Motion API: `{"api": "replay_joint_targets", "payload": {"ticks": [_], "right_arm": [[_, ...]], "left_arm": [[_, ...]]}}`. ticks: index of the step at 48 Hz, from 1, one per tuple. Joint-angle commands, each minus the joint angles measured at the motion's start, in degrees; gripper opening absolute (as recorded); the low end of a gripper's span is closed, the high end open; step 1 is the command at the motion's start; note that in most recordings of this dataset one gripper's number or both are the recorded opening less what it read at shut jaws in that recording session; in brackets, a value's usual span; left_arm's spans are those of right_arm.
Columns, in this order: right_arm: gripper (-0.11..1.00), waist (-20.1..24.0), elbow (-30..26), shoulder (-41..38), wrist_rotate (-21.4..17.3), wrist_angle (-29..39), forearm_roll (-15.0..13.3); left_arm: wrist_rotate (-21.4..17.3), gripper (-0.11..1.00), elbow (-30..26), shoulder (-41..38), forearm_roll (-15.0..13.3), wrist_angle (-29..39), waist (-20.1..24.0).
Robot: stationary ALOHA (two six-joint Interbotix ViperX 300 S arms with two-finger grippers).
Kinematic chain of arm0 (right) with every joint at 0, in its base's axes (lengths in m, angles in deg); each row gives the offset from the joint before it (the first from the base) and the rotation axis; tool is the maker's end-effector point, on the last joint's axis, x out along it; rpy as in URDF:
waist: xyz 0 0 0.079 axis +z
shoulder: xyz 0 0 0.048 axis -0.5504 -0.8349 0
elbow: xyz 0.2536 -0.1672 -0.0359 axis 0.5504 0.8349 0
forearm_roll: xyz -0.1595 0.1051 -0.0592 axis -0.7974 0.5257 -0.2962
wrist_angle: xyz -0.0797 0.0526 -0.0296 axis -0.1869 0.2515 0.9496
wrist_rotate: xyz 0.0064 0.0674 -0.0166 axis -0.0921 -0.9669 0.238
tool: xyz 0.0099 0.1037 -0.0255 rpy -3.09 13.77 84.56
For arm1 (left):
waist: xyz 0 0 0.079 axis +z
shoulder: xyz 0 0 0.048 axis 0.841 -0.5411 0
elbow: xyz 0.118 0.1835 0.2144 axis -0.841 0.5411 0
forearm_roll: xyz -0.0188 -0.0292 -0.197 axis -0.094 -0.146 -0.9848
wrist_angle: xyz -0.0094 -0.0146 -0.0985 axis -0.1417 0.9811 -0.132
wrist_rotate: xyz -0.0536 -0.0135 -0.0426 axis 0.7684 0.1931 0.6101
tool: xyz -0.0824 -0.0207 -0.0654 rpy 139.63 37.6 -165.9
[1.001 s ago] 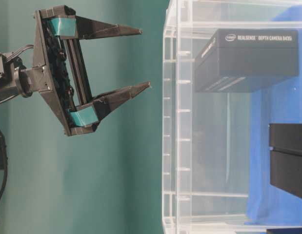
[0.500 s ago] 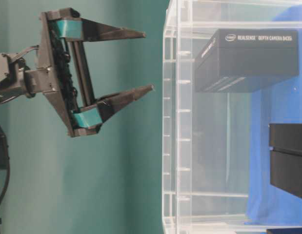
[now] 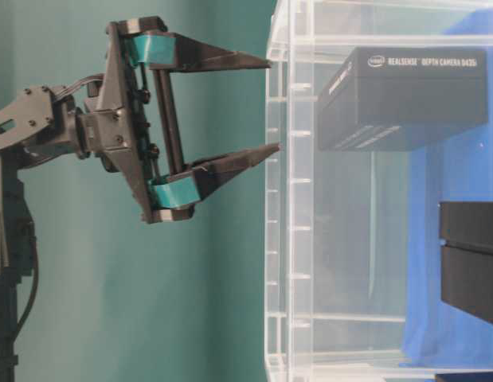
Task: Take the box out of the case with the left arm.
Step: 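Lower the open left gripper around the right black box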
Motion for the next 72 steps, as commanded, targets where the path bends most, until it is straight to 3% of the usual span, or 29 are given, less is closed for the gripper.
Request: {"api": "replay_joint_targets", "payload": {"ticks": [1, 16, 53, 72], "right_arm": [[0.0, 0.0, -0.7, 0.0, 0.0, -0.1, -0.2], [0.0, 0.0, -0.7, 0.0, -0.2, -0.1, -0.2], [0.0, 0.0, -0.7, -0.1, -0.2, -0.4, -0.1], [0.0, 0.0, -0.7, -0.1, -0.2, -0.4, -0.1]], "left_arm": [[0.3, 0.96, 0.4, 1.8, 0.4, -1.3, 0.4], [1.8, 0.96, 4.3, 2.2, 1.8, -8.0, 0.6], [3.4, 0.96, 13.6, 2.9, 1.8, -14.5, 0.5], [4.2, 0.96, 14.3, 2.8, 1.7, -16.0, 0.3]]}}
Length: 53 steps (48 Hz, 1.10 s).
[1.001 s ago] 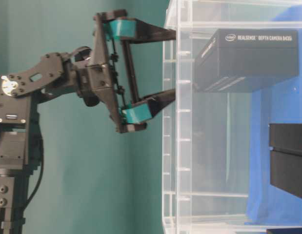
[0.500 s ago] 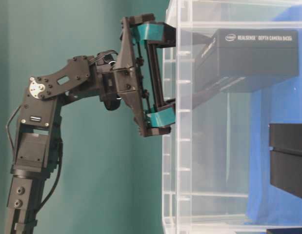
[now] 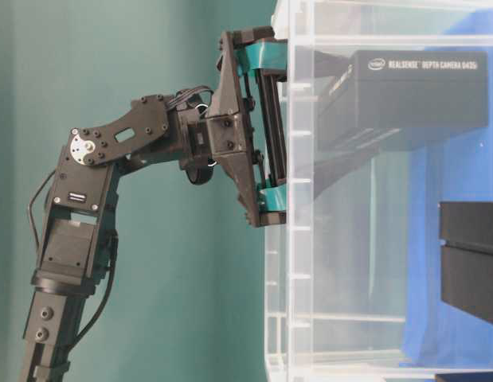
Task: Take the box out of the case with the left arm.
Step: 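Lower the open left gripper around the right black box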
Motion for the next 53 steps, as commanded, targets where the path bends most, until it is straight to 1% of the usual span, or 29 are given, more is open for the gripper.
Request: {"api": "replay_joint_targets", "payload": {"ticks": [1, 4, 7, 9, 13, 14, 40, 53], "right_arm": [[0.0, 0.0, -0.5, 0.0, -0.1, -0.3, -0.2], [0.0, 0.0, -0.6, 0.0, -0.1, -0.3, -0.1], [0.0, -0.1, -0.5, 0.0, -0.1, -0.3, -0.2], [0.0, 0.0, -0.6, 0.0, -0.1, -0.3, -0.2], [0.0, 0.0, -0.6, 0.0, -0.1, -0.3, -0.2], [0.0, 0.0, -0.5, 0.0, -0.1, -0.3, -0.1], [0.0, 0.0, -0.6, 0.0, -0.1, -0.3, -0.2], [0.0, 0.0, -0.6, -0.2, -0.1, -0.3, -0.2]], "left_arm": [[0.2, 0.96, -0.8, 2.8, 0.1, -0.3, -0.3], [0.3, 0.95, -1.1, 2.7, 0.0, -0.3, -0.3], [0.6, 0.9, -1.3, 2.6, -0.4, -0.3, -0.3], [1.2, 0.83, -1.5, 2.5, -0.4, -0.3, -0.3], [2.3, 0.63, -1.5, 2.5, -0.4, -0.3, -0.3], [2.4, 0.61, -1.5, 2.5, -0.4, -0.4, -0.4], [2.8, 0.61, -1.6, 2.9, -0.5, -0.7, -0.7], [3.0, 0.61, -5.0, 4.3, -0.8, 2.5, -1.0]]}}
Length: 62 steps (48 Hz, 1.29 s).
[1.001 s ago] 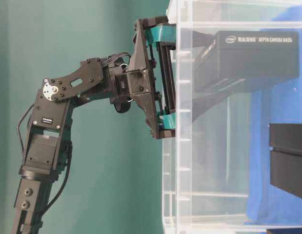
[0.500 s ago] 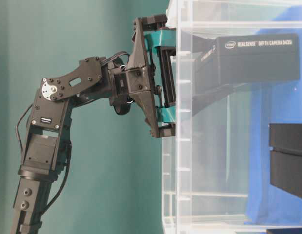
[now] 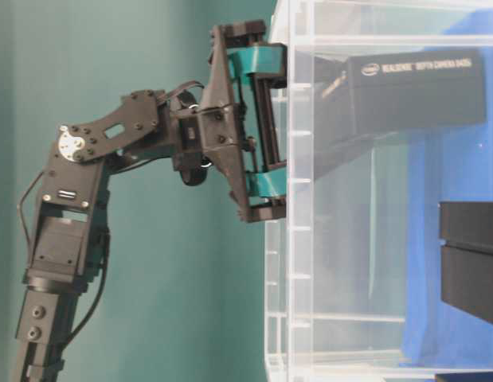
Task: Take the box out of the case with the left arm.
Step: 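Lower the open left gripper around the right black box, then close the left gripper on the box and lift it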
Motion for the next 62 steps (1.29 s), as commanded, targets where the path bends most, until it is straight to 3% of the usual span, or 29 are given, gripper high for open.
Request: {"api": "replay_joint_targets", "payload": {"ticks": [1, 62], "right_arm": [[0.0, 0.0, -0.6, -0.1, -0.2, -0.3, -0.1], [0.0, 0.0, -0.6, 0.0, -0.2, -0.2, -0.2]], "left_arm": [[0.1, 0.61, -3.3, 4.4, -0.2, 1.2, -0.4], [1.2, 0.6, -36.4, 1.3, -0.7, 29.4, -1.1]]}}
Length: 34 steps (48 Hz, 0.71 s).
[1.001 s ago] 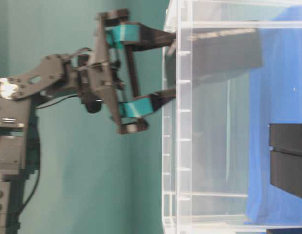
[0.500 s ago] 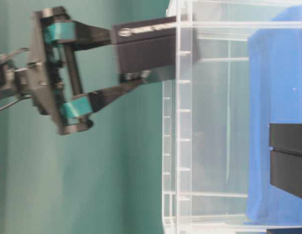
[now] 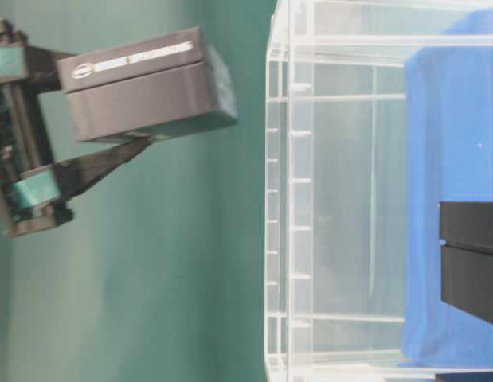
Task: Take the box out of the case with the left arm.
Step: 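Close the left gripper on the box and lift it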
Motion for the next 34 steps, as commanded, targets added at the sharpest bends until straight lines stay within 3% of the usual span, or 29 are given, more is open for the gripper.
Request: {"api": "replay_joint_targets", "payload": {"ticks": [1, 34], "right_arm": [[0.0, 0.0, -0.7, 0.1, -0.1, -0.2, -0.2], [0.0, 0.0, -0.8, 0.1, -0.1, -0.2, -0.3]], "left_arm": [[0.1, 0.6, -2.7, 1.3, 0.1, 0.6, 0.2], [0.2, 0.6, -2.5, 1.5, 0.2, 2.3, -0.4]]}}
